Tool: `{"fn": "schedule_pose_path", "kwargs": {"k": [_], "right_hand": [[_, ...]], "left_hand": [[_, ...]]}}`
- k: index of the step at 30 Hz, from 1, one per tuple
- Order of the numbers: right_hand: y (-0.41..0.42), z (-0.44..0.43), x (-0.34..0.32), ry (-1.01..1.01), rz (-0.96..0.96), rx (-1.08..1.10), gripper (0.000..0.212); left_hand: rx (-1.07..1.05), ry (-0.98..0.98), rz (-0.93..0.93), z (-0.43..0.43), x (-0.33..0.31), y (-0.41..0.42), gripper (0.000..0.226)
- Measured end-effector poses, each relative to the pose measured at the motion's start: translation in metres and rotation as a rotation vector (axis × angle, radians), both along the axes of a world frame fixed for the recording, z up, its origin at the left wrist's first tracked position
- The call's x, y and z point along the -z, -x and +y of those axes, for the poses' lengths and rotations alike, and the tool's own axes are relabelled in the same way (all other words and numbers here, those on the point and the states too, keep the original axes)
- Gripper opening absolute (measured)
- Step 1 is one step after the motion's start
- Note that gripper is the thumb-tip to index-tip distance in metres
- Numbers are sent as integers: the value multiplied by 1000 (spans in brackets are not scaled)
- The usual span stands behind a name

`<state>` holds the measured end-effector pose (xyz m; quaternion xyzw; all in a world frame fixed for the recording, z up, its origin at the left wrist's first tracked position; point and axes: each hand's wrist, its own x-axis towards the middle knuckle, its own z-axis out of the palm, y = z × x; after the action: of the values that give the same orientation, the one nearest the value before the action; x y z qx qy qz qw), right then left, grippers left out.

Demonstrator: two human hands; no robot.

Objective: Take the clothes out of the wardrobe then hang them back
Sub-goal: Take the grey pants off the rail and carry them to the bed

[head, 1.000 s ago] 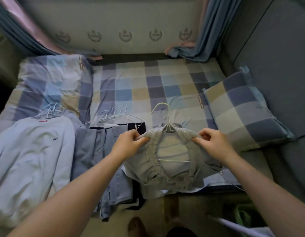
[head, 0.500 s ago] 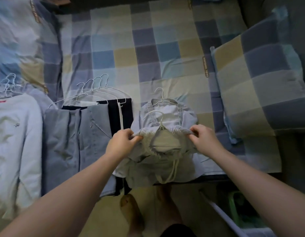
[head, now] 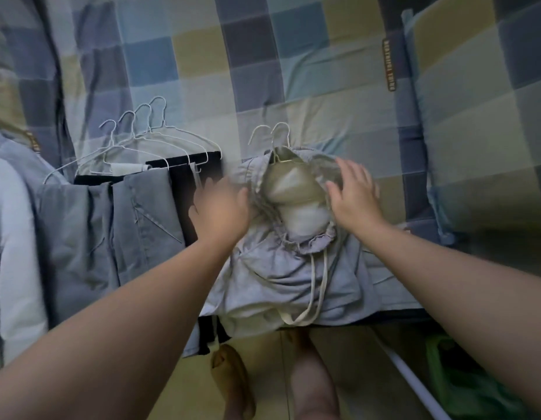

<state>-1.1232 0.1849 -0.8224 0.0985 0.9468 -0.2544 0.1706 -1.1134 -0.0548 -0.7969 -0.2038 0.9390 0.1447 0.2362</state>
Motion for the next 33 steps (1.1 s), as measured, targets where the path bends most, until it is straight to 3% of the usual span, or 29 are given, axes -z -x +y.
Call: {"fn": "schedule_pose_path", "kwargs": {"k": [9,18,25,33], "right_hand": [[-68,-25,-67,-38,-238,-93,65],[-114,-81,-166,-82,-152,-77,66],[-168,-147,-220,-114,-73,117,67],[-237,-192,-257,-157,-56,501,66]], "left_hand": [[218,-233,-217,-15,-49,-56,64],[396,-234,-21,-55,-125,-97,64],[491,-324,49,-118,-179,-111,65],[813,-385,59,-140,-215,-118,69]]}}
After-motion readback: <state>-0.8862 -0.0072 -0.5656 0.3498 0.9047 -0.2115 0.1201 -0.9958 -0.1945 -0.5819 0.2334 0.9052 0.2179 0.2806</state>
